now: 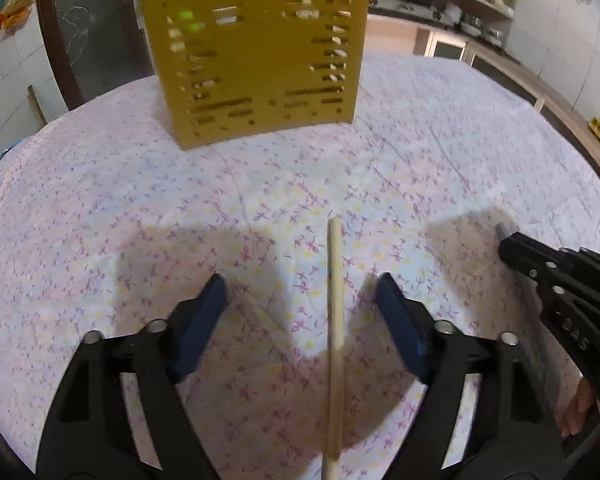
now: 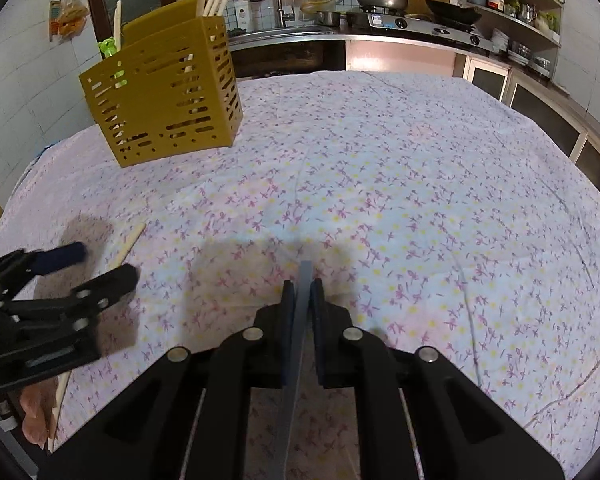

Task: Organize utensils
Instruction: 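Grasp a chopstick with the left tool while the right tool grasps the blue-handled utensil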

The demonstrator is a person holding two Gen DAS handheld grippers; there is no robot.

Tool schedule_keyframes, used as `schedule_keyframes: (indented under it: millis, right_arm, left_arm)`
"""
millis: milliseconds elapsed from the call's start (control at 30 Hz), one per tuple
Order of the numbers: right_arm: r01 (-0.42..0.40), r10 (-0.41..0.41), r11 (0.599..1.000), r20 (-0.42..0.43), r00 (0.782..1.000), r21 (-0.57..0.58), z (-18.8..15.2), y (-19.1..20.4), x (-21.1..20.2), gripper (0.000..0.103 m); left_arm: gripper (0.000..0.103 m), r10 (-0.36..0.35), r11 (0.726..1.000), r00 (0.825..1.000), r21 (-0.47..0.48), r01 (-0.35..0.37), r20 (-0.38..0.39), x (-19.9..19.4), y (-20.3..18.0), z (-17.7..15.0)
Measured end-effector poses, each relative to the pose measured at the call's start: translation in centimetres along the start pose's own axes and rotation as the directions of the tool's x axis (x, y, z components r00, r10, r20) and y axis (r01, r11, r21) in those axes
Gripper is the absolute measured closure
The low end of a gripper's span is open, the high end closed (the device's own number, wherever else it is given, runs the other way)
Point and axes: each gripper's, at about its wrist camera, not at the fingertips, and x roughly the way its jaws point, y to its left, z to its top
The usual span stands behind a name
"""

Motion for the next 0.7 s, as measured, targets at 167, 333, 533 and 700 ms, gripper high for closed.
schedule_keyframes:
  millis: [167,333,533,700]
  right_arm:
    - [-0.007,0.007,1.000,0.003,1.000,0.007,0.0,-0.2,0.0,0.094]
    - [0.009,-0.009,1.000,0.001,1.000,-0.002,-0.1,0.0,0.1,0.094]
    - [0.037,-0.037,0.999,0.001,0.999,-0.022,-0.1,0.4,0.0,0.095]
    - [0.035,-0.035,0.999,0.002,0.999,-0.039,-0.2,1.1,-0.3,0.096]
  left_arm:
    - [0.056,0.006,1.000,1.000,0.006,-0.006,-0.001,0.5,-0.4,0.7]
    - [0.071,0.020,1.000,0.999,0.005,-0.020,-0.036,0.9,-0.9,1.6]
    - [0.098,0.036,0.999,0.998,0.029,-0.035,-0.050,1.0,-1.3,1.9]
    - [0.098,0.021,1.000,0.999,0.015,-0.020,-0.044,0.5,-0.4,1.4]
